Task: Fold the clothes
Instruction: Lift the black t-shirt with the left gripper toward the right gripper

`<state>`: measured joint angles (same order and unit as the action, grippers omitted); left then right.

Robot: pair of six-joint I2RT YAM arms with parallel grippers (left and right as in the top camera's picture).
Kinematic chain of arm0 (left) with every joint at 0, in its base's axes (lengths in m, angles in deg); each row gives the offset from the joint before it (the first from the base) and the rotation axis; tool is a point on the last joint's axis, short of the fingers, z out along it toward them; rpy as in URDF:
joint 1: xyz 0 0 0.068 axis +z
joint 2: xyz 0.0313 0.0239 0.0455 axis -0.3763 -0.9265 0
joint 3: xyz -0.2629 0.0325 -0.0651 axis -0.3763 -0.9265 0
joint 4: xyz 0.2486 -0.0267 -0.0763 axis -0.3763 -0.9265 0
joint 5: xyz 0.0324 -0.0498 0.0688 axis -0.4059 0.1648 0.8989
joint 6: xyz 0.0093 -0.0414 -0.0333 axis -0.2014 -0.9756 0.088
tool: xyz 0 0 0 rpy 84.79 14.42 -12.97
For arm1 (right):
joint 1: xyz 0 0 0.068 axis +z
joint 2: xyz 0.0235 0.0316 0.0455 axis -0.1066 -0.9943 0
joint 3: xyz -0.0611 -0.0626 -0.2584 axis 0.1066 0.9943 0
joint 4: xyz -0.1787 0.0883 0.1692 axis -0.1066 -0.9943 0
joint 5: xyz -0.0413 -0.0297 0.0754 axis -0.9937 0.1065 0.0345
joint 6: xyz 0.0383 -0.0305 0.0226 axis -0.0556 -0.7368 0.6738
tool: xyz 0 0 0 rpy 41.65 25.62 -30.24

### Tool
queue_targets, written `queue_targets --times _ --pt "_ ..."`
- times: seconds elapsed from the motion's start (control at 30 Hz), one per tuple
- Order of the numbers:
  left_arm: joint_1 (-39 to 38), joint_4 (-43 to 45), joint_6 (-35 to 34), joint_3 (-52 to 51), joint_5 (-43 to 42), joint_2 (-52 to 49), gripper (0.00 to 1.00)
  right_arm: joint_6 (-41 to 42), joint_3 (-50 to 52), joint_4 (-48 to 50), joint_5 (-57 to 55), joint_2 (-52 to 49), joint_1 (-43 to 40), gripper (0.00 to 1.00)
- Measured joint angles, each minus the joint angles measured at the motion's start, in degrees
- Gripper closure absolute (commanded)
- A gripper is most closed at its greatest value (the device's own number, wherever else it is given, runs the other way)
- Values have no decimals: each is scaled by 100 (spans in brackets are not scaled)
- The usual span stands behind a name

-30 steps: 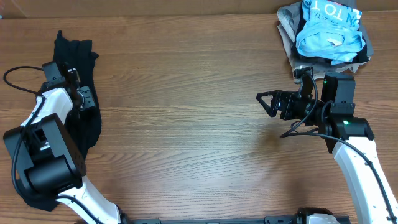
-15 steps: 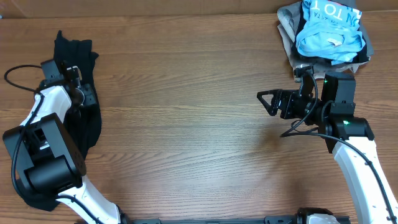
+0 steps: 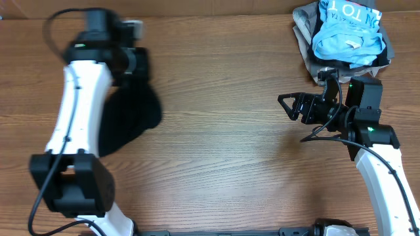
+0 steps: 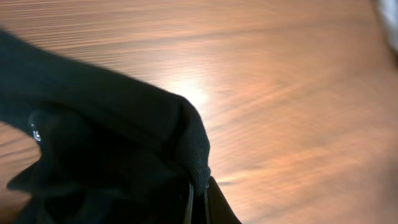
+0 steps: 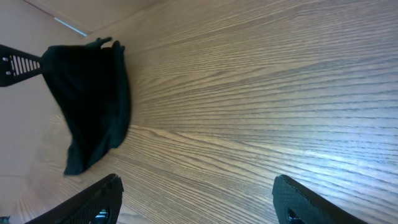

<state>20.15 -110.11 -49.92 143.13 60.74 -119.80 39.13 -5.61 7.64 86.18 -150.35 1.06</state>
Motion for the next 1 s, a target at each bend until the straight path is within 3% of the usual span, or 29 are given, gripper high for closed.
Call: queue_targets --times 0.3,0.7,1.0 --pt "-1698 125 2 468 111 0 96 0 0 -151 0 0 -9 21" --pt "-1917 155 -264 2479 -748 0 96 2 0 -286 66 0 83 23" --pt "-1982 282 -564 3314 -1458 0 96 251 0 -85 -437 -11 466 25"
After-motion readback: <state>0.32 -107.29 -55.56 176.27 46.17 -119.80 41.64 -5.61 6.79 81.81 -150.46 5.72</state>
